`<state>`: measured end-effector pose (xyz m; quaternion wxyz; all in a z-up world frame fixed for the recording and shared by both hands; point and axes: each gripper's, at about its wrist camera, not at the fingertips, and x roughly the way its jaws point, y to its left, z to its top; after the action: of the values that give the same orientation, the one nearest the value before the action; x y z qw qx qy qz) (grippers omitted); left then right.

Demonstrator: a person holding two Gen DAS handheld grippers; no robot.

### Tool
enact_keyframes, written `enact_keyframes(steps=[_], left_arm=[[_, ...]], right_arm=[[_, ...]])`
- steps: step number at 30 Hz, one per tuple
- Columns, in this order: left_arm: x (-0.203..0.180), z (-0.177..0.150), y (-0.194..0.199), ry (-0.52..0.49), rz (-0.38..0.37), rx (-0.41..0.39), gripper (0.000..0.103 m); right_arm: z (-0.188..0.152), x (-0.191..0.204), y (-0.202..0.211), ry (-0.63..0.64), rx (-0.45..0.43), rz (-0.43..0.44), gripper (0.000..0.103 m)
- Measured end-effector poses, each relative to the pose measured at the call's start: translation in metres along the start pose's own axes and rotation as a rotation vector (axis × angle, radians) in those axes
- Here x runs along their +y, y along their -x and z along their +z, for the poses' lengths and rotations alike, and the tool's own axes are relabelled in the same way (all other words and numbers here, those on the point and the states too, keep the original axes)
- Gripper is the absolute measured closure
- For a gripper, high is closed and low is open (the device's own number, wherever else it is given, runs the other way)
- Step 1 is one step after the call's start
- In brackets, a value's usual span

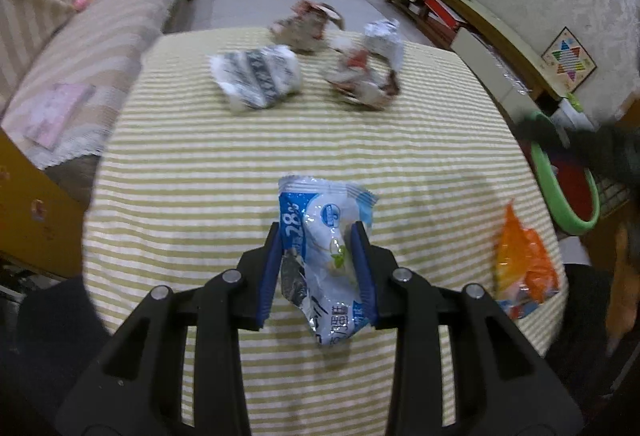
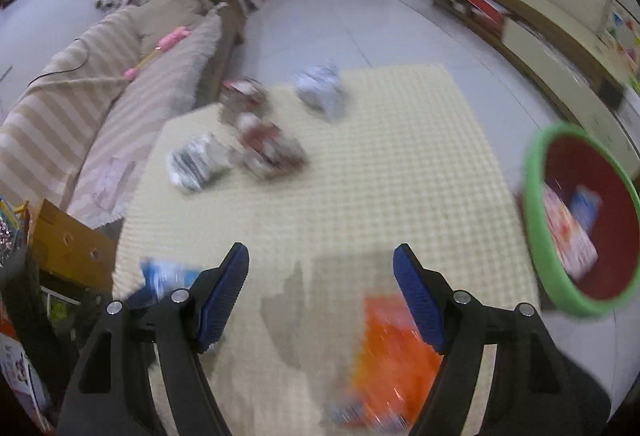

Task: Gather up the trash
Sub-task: 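Move the right tool over to the crumpled paper pile, then grasp the crumpled brown-red paper with the right tool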

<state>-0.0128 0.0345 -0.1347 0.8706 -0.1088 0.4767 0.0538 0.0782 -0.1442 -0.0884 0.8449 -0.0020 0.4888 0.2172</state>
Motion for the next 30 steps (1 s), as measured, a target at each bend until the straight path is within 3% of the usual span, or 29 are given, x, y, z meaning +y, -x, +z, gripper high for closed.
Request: enact_keyframes(steps=[6,10,19,21,22,23,25,30], left_arm=[[0.023,-0.003,0.002,0.051,-0.014,0.000,0.070],[0.032,-0.010,0.000,0.038,0.022,-0.003,0.070],[0.046,-0.010,-0.005,0.078,0.018,-0.001,0.070],[0.048,-0.009,-0.005,0.077,0.021,-0.002,0.070],[0.048,-0.010,-0.005,0.082,0.018,-0.001,0.070],[0.050,-0.010,-0.006,0.086,0.015,0.000,0.070],[0.051,-0.009,-0.007,0.092,0.013,0.005,0.070],[0.053,-0.008,-0.008,0.101,0.009,0.004,0.070]], right_arm=[[0.057,0.042,-0.070,0.106,0.050,-0.027,0.026],[0.069,0.055,-0.105,0.139,0.100,-0.070,0.026],[0.079,0.065,-0.155,0.210,0.168,-0.121,0.027],[0.076,0.068,-0.158,0.243,0.164,-0.118,0.041],[0.074,0.070,-0.158,0.266,0.158,-0.130,0.057],[0.073,0.071,-0.157,0.283,0.152,-0.143,0.068],[0.073,0.069,-0.152,0.269,0.148,-0.113,0.079],[0.056,0.063,-0.122,0.228,0.126,-0.031,0.087]])
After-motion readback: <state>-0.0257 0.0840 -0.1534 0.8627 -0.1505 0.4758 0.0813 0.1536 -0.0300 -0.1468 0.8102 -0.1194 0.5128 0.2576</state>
